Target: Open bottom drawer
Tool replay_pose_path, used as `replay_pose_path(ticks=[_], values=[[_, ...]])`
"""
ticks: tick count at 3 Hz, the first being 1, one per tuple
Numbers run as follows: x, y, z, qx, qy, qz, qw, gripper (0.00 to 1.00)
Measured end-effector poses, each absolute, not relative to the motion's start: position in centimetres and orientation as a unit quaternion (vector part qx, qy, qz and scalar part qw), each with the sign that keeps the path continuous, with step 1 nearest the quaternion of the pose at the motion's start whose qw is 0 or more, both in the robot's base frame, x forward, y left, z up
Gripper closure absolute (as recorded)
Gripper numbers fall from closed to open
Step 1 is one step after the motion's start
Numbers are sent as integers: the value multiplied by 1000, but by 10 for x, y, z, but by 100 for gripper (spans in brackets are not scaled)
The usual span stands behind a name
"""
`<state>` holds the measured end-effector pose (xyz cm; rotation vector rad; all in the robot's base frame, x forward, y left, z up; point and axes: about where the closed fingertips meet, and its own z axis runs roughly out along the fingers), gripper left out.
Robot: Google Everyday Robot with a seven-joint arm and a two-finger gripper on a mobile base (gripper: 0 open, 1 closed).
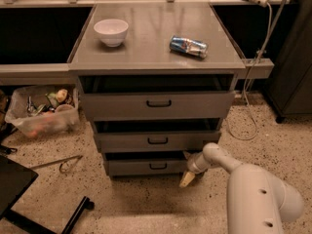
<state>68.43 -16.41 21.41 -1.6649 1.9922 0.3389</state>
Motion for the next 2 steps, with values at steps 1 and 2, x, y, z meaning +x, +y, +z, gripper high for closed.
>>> replay_pose_path(ticks=[1, 2], values=[[707, -163, 211, -632, 720, 128, 256, 0], [713, -164, 197, -635, 719, 148, 239, 0]])
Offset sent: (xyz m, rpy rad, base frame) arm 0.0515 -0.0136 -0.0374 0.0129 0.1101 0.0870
